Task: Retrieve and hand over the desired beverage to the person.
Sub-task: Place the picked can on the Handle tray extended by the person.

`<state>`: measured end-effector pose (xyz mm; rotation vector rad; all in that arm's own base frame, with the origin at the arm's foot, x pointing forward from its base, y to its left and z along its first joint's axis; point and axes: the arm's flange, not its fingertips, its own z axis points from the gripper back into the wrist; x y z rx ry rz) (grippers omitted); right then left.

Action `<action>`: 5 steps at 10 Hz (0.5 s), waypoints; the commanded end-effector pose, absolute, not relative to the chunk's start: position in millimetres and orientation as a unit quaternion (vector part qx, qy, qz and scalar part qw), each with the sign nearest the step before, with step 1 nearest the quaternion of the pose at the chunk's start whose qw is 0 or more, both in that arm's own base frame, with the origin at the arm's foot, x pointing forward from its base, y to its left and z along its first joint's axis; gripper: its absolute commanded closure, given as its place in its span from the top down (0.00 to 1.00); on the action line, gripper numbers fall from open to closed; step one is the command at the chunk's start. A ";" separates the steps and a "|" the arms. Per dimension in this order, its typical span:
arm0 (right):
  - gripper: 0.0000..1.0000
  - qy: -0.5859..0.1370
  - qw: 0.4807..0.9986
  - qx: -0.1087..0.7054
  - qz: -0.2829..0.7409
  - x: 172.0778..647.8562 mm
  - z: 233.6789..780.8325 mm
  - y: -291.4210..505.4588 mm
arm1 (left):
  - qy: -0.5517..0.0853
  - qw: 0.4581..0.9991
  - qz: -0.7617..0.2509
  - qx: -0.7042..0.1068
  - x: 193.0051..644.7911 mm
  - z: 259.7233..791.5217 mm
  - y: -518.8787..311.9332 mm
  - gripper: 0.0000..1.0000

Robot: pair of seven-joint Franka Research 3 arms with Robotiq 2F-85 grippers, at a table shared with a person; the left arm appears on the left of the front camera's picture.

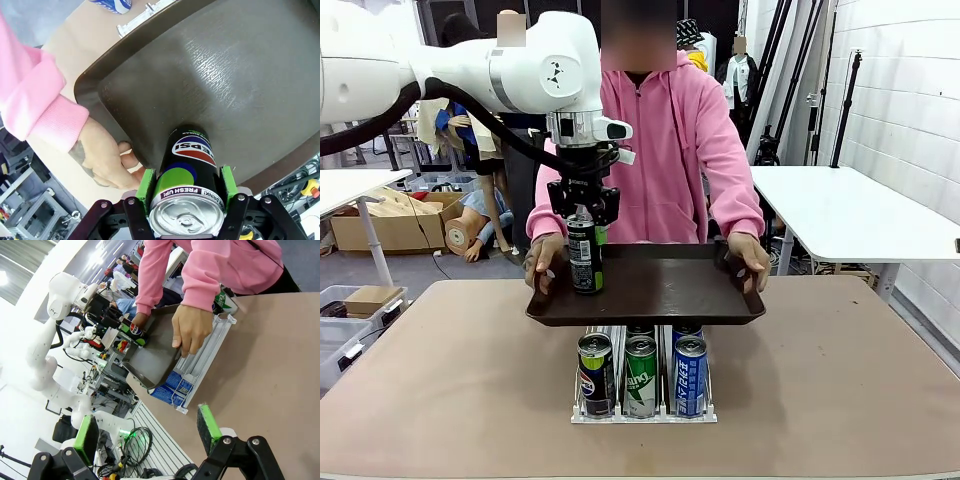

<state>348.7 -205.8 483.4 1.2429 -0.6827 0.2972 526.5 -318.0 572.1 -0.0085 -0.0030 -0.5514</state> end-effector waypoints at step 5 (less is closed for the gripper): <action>1.00 -0.320 0.741 0.574 0.138 348.3 482.9 -204.2 | -0.025 0.960 -0.278 0.011 522.2 572.5 -314.3 0.64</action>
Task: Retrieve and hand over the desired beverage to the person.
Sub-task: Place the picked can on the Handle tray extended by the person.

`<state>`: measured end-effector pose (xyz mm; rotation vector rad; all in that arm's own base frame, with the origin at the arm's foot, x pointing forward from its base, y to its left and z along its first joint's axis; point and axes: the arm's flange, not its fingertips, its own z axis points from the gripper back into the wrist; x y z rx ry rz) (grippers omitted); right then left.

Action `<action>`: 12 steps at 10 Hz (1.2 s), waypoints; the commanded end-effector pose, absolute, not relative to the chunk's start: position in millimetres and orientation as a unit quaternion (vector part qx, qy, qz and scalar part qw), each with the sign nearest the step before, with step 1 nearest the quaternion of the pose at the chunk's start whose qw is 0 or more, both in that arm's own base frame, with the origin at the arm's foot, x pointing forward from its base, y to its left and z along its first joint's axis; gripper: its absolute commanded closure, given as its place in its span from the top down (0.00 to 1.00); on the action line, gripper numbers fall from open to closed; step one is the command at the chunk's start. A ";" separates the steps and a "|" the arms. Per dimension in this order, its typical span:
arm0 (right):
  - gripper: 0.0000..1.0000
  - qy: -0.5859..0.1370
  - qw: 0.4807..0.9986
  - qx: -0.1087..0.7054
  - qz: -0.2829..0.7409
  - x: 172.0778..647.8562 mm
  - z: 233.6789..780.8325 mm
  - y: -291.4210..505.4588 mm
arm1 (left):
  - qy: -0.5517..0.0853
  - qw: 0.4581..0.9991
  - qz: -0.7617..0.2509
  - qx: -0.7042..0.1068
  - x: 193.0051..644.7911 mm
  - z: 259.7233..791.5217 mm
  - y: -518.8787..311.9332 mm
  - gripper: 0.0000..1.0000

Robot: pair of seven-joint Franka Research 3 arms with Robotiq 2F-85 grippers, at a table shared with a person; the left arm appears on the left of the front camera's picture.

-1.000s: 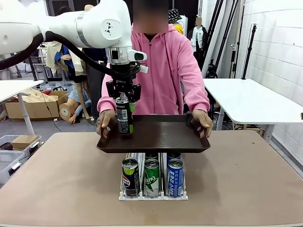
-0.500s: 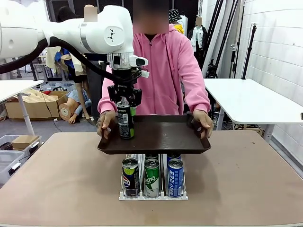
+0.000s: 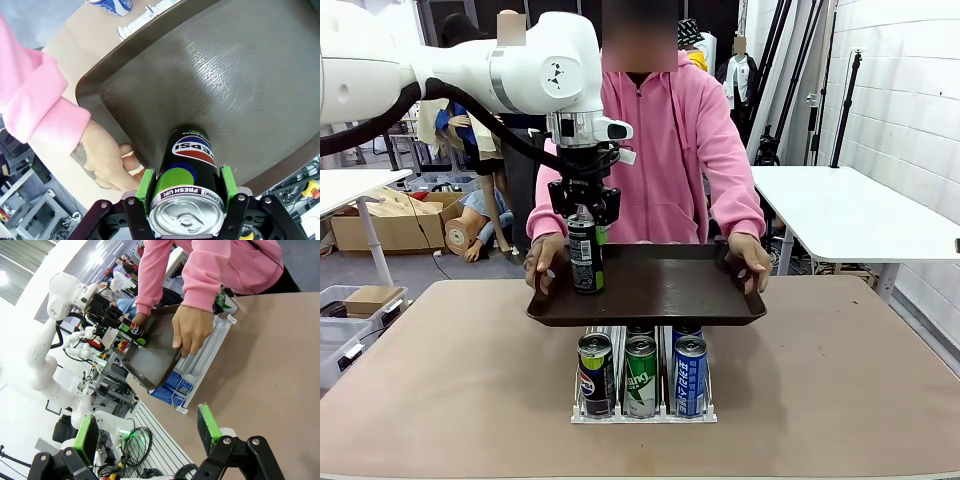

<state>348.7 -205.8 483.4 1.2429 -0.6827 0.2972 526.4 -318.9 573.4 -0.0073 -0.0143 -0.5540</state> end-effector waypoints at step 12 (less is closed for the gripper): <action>1.00 -0.320 0.741 0.574 0.138 348.3 482.9 -204.2 | -0.045 0.960 -0.277 0.021 513.2 635.2 -315.5 1.00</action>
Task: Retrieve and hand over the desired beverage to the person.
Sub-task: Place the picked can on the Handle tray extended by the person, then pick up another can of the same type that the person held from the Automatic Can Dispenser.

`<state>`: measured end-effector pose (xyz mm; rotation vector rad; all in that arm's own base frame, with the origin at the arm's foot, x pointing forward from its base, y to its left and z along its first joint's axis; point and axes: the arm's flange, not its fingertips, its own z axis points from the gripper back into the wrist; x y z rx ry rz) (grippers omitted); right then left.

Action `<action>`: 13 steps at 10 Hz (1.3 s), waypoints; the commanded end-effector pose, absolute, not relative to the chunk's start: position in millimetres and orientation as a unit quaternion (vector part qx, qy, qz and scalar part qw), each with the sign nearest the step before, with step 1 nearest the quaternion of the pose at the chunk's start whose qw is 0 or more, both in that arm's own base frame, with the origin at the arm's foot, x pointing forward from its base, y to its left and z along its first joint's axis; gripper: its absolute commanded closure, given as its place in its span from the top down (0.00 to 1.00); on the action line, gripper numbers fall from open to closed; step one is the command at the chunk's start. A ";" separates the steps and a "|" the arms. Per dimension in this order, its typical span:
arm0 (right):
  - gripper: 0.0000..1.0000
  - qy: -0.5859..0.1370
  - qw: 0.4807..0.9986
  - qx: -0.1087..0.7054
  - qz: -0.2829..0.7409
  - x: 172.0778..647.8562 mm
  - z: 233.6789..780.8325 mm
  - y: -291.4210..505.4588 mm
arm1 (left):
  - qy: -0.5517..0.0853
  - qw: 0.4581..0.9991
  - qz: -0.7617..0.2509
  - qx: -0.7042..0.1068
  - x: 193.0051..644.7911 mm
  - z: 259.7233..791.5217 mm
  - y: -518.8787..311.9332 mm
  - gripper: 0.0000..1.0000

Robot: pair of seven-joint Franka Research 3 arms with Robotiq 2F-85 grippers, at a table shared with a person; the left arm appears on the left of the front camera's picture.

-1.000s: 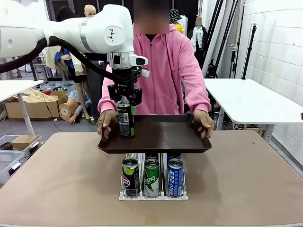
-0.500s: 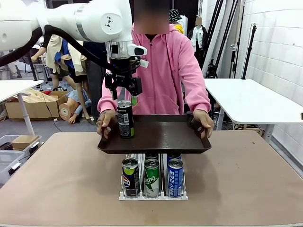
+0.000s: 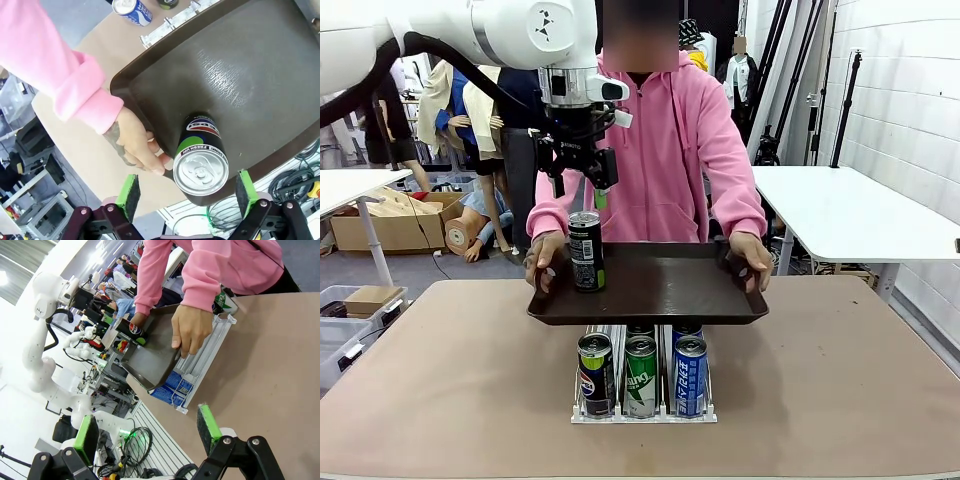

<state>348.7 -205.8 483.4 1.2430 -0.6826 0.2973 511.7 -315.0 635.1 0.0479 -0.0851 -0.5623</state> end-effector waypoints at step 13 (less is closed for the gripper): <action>1.00 -0.320 0.741 0.574 0.138 348.3 482.9 -204.2 | -0.045 0.960 -0.277 0.021 513.2 635.2 -315.5 1.00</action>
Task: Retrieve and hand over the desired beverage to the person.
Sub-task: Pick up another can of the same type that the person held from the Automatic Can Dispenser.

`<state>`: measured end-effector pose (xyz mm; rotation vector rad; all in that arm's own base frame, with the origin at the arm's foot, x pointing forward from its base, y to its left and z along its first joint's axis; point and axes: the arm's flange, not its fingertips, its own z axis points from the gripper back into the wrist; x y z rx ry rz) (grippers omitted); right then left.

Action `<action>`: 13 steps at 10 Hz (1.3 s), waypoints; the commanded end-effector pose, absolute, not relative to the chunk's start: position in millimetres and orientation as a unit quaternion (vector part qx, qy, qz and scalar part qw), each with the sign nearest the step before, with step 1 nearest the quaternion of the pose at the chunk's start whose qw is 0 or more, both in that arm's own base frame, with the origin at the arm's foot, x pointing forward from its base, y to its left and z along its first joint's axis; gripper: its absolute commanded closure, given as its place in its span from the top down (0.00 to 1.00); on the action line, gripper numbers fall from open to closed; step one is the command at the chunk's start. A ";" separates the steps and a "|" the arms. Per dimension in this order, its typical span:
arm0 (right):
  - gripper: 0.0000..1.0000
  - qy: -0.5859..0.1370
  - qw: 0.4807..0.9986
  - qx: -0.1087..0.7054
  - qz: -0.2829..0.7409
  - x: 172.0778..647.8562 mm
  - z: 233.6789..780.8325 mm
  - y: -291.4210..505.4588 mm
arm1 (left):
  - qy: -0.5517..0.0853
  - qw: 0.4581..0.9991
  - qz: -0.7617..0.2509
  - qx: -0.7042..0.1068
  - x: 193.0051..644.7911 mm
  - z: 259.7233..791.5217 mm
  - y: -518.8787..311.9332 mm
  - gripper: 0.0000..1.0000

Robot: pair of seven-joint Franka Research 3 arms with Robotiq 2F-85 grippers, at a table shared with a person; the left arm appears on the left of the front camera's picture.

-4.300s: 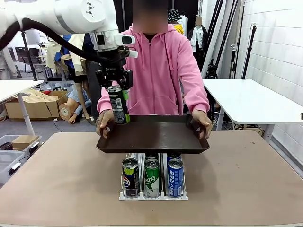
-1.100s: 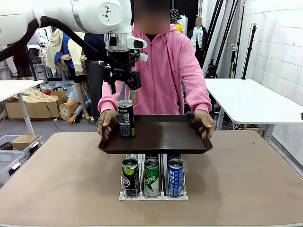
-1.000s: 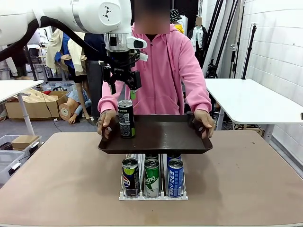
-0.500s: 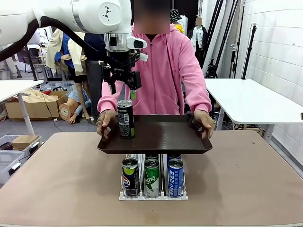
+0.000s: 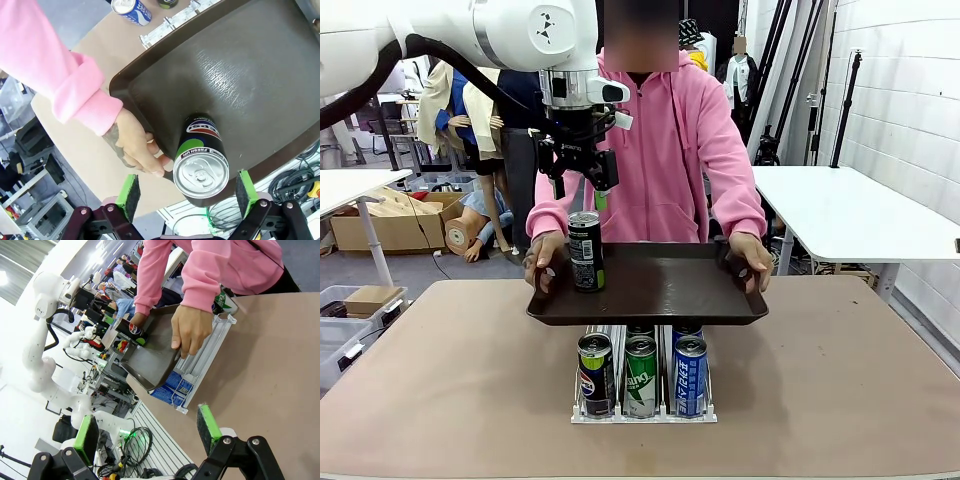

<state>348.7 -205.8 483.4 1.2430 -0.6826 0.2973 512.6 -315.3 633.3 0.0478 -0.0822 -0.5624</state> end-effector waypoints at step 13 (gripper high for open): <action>1.00 -0.320 0.741 0.574 0.138 348.3 482.9 -204.2 | -0.166 0.950 -0.147 -0.218 419.8 698.5 -129.4 1.00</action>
